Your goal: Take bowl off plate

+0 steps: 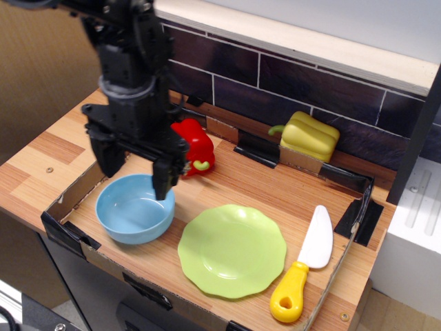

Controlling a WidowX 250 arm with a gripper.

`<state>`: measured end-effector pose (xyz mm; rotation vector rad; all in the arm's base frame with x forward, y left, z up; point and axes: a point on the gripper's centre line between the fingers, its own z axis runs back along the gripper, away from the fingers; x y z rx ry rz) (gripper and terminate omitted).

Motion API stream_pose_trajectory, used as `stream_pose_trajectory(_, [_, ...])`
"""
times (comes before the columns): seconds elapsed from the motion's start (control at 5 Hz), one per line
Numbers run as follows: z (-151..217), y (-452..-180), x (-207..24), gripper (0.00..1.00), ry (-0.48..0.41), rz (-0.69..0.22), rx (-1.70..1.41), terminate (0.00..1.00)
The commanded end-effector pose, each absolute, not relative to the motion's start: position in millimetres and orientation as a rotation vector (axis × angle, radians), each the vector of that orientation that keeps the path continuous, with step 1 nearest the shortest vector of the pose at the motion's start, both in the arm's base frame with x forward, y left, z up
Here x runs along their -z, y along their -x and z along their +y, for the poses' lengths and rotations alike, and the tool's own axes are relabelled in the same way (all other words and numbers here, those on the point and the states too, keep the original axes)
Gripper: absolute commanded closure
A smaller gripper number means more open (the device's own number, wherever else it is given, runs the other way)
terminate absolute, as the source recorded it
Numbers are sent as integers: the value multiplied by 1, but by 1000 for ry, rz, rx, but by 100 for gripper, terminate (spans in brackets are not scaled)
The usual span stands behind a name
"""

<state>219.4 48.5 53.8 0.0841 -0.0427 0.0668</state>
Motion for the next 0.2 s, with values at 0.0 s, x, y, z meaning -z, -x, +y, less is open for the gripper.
stream_pose_trajectory(0.0, [52,-228,-70,0,-93,-99,-68,100])
